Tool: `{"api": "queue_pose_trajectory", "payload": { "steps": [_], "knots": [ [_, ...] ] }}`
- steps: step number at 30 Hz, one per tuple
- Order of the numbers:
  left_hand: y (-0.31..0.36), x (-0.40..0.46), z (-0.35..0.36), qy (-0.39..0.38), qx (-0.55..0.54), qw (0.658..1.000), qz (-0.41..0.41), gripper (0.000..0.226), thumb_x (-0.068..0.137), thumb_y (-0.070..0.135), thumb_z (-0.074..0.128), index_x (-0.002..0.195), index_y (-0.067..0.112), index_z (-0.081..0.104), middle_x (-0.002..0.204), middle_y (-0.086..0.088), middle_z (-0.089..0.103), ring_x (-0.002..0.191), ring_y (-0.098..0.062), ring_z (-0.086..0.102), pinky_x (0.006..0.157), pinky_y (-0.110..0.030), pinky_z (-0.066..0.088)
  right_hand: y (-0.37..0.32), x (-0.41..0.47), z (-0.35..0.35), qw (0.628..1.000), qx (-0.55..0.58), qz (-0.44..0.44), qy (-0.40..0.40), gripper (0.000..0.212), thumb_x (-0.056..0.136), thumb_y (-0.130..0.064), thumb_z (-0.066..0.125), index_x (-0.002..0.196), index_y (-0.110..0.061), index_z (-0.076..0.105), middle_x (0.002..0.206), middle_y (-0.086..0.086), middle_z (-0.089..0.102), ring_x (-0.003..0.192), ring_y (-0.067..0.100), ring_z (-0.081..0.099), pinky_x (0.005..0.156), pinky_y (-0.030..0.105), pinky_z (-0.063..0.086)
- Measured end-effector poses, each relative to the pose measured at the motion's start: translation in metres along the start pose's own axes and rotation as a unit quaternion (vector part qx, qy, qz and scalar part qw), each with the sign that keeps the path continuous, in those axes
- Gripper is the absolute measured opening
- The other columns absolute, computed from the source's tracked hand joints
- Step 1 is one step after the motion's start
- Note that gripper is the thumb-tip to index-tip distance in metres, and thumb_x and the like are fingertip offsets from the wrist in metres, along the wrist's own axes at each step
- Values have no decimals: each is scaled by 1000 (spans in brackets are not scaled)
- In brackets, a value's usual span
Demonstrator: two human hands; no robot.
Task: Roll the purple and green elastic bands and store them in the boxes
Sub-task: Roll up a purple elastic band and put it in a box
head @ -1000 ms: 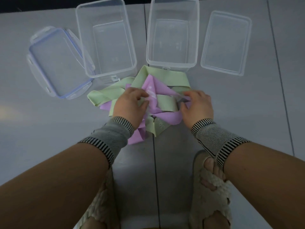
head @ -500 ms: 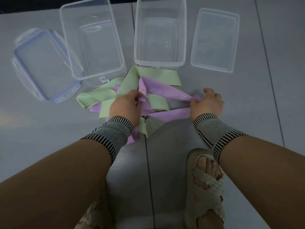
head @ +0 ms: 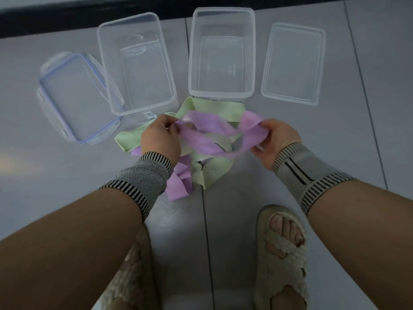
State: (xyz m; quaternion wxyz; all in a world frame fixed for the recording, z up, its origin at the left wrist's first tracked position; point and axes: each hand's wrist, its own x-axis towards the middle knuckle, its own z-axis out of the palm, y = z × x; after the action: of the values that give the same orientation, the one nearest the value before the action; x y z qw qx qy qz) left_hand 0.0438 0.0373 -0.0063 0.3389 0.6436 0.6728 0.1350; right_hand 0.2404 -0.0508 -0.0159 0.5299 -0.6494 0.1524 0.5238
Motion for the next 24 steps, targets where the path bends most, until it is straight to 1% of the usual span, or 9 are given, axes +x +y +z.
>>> {"api": "queue_pose_trajectory", "payload": {
  "steps": [3,5,10,13,16,18,20,22,24],
  "knots": [
    [-1,7,-14,62,-24,996,-54,21,92,12,41,98,13,61,92,-5,68,82,-21,57,71,-23,38,-24,-6,-4,992,112,-5,-57,8,68,-15,44,72,-21,46,80,-2,58,77,17,57,77,31,41],
    [-1,9,-22,81,-41,994,-68,20,90,12,41,93,12,60,90,-5,67,82,-20,57,69,-22,37,-27,-6,-10,993,111,-19,-40,11,78,-19,38,70,-21,45,86,-2,61,85,18,58,83,33,38],
    [-4,4,-18,42,-76,992,-91,28,77,29,39,66,16,61,79,-11,69,80,-31,63,78,-42,53,-3,6,-20,990,-105,-57,74,19,83,-20,47,66,-17,53,73,2,59,78,21,57,70,30,44],
    [-8,1,-13,17,-30,994,-105,24,82,30,50,77,10,64,71,-5,63,73,-27,59,72,-33,50,9,9,-29,978,-193,-59,61,17,84,-17,57,67,-18,56,71,3,56,81,21,55,71,32,46],
    [-10,0,-11,18,10,994,-104,14,84,19,55,93,16,65,77,2,60,69,-19,54,65,-24,41,16,7,-30,983,-166,-61,55,6,80,-9,64,81,-15,66,84,10,67,77,23,62,64,30,48],
    [-10,-2,-7,9,9,995,-99,16,86,23,57,101,20,63,78,6,59,61,-14,52,60,-23,42,18,8,-29,980,-176,-85,47,21,71,-9,67,91,-17,67,88,13,70,72,24,63,64,32,49],
    [-9,-6,0,5,11,998,-66,23,87,30,59,108,21,60,92,2,63,68,-16,57,69,-28,49,19,8,-26,976,-189,-99,40,27,66,-13,68,92,-17,67,92,15,71,75,27,65,68,34,52],
    [-8,-8,6,3,8,999,-39,31,84,27,60,114,20,58,114,-2,61,81,-20,62,82,-33,50,17,2,-21,980,-175,-94,25,13,76,-12,67,88,-17,66,90,14,70,74,26,65,68,34,53],
    [-9,-7,10,-6,-2,999,-38,35,81,18,60,116,19,58,118,-2,59,87,-22,63,86,-35,51,15,0,-15,988,-140,-69,16,5,82,-12,64,81,-16,66,81,11,67,68,22,61,63,30,49]
  ]
}}
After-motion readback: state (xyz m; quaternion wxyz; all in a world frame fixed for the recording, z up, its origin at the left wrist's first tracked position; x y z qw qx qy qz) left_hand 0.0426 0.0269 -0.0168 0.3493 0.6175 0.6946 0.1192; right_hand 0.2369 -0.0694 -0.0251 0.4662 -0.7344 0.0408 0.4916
